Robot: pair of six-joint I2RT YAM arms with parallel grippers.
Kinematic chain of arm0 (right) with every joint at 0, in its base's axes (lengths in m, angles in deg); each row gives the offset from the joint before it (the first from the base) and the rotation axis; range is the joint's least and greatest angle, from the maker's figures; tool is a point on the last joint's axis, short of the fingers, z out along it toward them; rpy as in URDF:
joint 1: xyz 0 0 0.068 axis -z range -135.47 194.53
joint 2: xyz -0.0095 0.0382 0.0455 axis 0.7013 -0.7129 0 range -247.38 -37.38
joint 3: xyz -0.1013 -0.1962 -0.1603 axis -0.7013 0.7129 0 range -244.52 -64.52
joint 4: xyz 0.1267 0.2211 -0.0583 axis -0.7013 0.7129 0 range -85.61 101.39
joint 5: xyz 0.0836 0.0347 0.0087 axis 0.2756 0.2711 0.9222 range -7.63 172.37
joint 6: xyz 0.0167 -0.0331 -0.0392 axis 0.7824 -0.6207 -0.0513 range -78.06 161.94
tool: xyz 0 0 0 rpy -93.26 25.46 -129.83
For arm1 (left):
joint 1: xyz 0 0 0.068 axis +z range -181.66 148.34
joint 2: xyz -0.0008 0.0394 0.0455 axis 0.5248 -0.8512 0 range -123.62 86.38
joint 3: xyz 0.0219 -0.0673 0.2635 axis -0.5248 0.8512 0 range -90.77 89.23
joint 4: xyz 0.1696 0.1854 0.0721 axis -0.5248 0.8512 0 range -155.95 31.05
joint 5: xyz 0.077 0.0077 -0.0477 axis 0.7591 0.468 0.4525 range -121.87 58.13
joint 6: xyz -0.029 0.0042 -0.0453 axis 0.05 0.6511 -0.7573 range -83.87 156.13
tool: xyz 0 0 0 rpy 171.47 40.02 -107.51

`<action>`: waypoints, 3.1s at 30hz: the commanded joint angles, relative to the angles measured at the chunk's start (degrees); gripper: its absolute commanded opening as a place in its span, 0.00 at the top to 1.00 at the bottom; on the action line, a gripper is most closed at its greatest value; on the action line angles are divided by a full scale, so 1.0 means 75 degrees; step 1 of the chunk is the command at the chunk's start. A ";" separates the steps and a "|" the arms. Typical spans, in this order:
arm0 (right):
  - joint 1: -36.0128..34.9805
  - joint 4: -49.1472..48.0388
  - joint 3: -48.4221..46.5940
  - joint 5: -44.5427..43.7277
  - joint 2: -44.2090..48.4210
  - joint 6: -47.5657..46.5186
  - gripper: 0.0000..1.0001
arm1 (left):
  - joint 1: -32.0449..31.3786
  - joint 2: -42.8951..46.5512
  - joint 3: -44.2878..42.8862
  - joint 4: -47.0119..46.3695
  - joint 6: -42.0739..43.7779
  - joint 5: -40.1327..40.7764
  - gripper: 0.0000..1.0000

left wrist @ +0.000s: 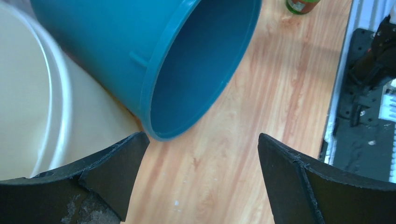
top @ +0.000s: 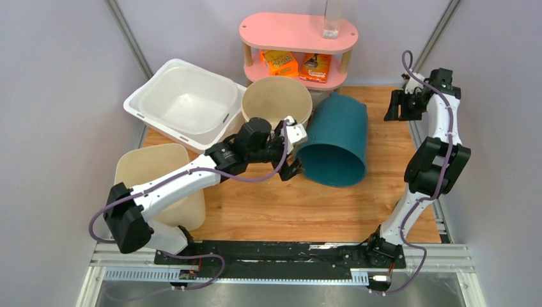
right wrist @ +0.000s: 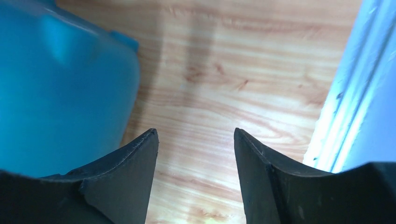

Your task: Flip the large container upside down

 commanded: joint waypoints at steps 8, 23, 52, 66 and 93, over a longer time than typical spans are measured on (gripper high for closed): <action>0.0035 -0.0371 -0.1688 0.2428 -0.0540 0.0021 0.34 | -0.0977 -0.0518 -0.0861 -0.0586 0.5968 0.1567 0.04; -0.0611 -0.0677 -0.2642 0.2846 -0.1927 0.0597 0.33 | -0.1603 -0.2159 -0.2111 -0.0718 0.7318 0.1617 0.94; -0.0959 0.1369 0.1092 0.4409 0.1223 -0.0138 0.37 | -0.2900 0.0838 0.6999 -0.7536 0.9885 0.2106 1.00; -0.1895 0.2125 0.1595 0.5193 0.3556 0.0592 0.38 | -0.3203 0.0043 0.6282 -0.5465 0.9579 0.2608 0.79; -0.0964 -0.1432 0.2407 0.2810 0.1617 0.1560 0.38 | -0.4931 0.0135 0.7716 -0.5884 0.8681 0.3953 1.00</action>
